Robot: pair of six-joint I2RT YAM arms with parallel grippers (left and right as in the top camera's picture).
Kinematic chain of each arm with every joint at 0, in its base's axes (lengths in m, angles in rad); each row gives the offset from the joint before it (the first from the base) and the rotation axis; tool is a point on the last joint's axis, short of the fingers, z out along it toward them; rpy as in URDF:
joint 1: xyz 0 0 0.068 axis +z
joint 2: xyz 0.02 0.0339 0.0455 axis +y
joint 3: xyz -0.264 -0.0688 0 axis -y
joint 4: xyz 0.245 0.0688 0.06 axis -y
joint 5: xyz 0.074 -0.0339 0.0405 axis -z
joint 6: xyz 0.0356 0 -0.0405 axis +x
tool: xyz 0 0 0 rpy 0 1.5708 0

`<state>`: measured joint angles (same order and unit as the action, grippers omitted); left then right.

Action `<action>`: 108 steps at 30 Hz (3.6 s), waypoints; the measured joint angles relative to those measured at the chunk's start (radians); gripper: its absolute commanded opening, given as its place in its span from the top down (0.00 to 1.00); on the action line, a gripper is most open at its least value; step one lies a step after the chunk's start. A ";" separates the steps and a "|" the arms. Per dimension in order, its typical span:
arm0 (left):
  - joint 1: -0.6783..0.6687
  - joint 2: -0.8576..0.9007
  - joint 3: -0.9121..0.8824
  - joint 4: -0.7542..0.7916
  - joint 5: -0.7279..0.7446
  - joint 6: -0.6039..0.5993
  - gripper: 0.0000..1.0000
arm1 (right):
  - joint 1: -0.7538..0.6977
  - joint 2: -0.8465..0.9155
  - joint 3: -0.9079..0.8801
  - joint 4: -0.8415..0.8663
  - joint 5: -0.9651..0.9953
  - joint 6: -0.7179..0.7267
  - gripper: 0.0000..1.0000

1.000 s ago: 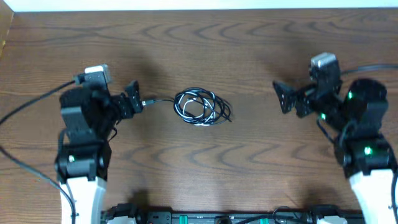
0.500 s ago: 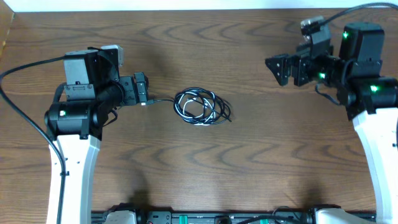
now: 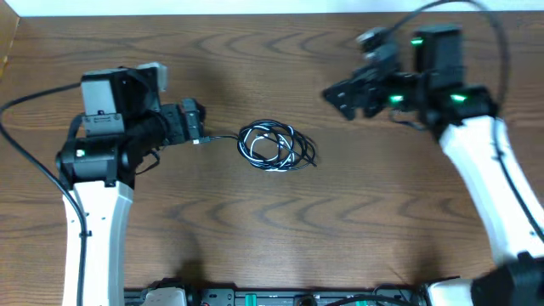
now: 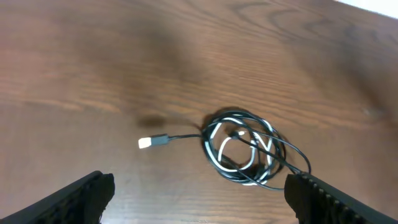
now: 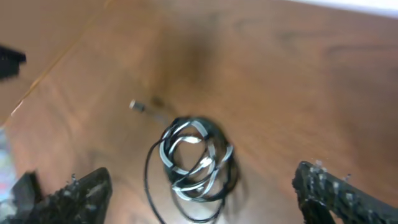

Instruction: Untangle cables

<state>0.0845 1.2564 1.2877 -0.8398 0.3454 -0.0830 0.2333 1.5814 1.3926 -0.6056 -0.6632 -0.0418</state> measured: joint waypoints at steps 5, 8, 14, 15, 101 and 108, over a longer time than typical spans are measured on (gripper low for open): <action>0.086 0.037 0.001 -0.053 0.000 -0.060 0.07 | 0.088 0.105 0.000 -0.021 -0.004 -0.022 0.13; 0.114 0.051 0.001 -0.071 0.000 -0.079 0.07 | 0.134 0.144 0.000 -0.042 -0.003 -0.052 0.14; 0.119 0.058 0.001 -0.073 0.000 -0.104 0.08 | 0.232 0.227 0.000 -0.064 -0.003 -0.122 0.27; 0.119 0.058 0.001 -0.073 0.001 -0.105 0.08 | 0.238 0.238 0.000 -0.065 -0.005 -0.126 0.31; -0.726 0.624 0.001 0.471 0.097 -0.084 0.32 | -0.306 0.327 0.059 -0.322 0.484 0.274 0.23; -0.787 0.684 0.001 0.534 0.032 -0.093 0.33 | -0.306 0.327 0.059 -0.323 0.479 0.271 0.23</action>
<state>-0.7021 1.9404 1.2884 -0.3054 0.3779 -0.1764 -0.0727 1.9087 1.4517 -0.9283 -0.1841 0.2295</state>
